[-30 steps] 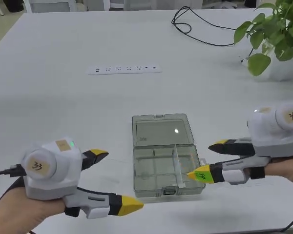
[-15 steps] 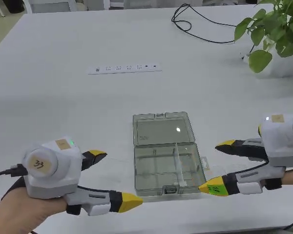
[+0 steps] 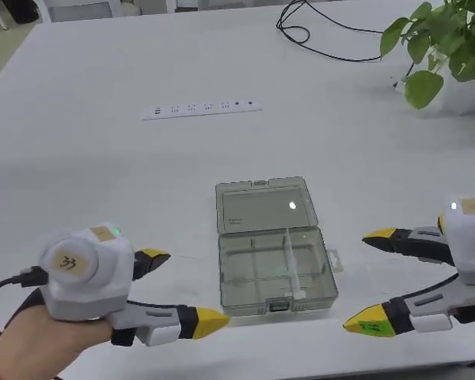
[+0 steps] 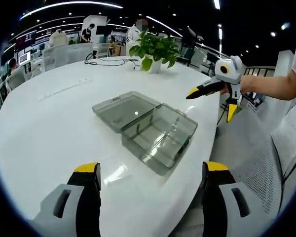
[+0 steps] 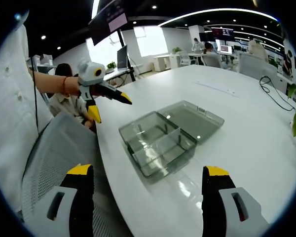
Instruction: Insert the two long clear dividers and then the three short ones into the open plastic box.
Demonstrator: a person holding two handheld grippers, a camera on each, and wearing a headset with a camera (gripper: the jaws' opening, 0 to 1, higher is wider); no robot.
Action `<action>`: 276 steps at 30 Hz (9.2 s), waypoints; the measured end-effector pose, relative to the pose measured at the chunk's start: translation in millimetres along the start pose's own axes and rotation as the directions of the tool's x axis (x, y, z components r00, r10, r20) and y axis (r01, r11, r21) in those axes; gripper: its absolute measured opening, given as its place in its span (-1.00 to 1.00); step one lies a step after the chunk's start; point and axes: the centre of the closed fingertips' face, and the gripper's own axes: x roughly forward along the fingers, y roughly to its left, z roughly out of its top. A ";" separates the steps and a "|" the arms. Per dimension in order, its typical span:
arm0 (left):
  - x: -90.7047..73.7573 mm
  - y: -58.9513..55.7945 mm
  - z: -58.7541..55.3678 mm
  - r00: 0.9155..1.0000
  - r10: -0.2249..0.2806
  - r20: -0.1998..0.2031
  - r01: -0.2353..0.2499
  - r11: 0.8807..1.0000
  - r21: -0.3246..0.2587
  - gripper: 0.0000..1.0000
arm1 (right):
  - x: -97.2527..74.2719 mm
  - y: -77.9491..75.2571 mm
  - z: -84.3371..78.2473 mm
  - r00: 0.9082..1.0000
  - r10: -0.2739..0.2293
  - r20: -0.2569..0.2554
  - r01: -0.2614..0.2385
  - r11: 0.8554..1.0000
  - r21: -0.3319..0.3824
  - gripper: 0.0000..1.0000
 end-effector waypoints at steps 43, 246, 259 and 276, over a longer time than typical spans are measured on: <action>21.4 34.7 -61.7 0.917 0.211 -0.338 -0.280 0.945 -0.169 0.00 | -5.5 5.9 -9.4 0.997 -0.018 0.072 0.019 1.000 -0.008 0.73; 0.7 -53.8 48.2 0.987 -0.114 0.113 0.119 0.992 -0.039 0.11 | 48.9 21.8 112.0 0.964 -0.243 0.107 0.140 0.808 0.573 -0.87; -4.6 -41.3 25.0 0.986 -0.146 0.082 0.139 0.986 0.088 0.61 | 54.7 18.4 115.0 0.969 -0.243 0.036 0.173 0.778 0.604 -0.87; -3.4 -39.9 11.0 0.980 -0.188 0.060 0.177 0.971 0.159 0.84 | 58.2 8.1 104.3 0.953 -0.247 -0.178 0.304 0.743 0.597 -0.87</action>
